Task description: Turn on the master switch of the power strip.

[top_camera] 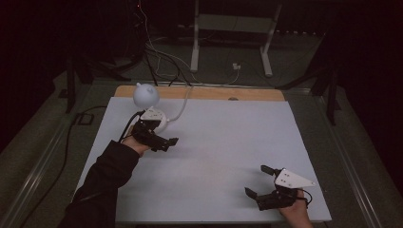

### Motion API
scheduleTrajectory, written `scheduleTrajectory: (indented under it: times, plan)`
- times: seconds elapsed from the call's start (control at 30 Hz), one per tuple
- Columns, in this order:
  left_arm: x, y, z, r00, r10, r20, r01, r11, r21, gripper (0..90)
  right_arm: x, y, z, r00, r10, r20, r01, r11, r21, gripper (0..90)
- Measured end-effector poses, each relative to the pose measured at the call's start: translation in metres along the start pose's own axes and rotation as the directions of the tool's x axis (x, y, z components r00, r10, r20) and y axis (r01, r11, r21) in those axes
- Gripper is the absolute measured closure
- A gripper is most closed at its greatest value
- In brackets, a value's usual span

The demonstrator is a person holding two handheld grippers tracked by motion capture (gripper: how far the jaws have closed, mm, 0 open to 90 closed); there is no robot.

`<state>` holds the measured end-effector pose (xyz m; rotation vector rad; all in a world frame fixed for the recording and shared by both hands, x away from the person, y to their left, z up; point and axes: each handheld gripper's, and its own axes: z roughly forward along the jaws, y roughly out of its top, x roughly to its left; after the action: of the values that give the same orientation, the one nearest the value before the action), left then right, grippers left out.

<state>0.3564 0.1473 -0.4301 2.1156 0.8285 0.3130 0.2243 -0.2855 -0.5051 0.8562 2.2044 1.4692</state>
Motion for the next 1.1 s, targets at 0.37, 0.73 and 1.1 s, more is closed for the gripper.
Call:
scheduleTrajectory:
  times: [0.37, 0.73, 1.1]
  plan:
    - [-0.019, -0.017, -0.023, 0.9985, 0.043, 0.035, -0.043, 0.999, -0.012, 0.2, 0.001, 0.0, 0.0, 1.0, -0.003, -0.003, 0.003, 1.0, 0.004, 0.0]
    - [-0.034, -0.041, -0.033, 0.9967, 0.06, 0.054, -0.058, 0.9979, -0.028, 0.2, 0.002, 0.0, 0.001, 1.0, -0.006, -0.004, 0.006, 1.0, 0.009, 0.0]
    - [-0.055, -0.063, -0.039, 0.9936, 0.089, 0.069, -0.088, 0.9958, -0.027, 0.2, 0.002, 0.0, 0.001, 1.0, -0.003, -0.006, 0.003, 1.0, 0.012, 0.0]
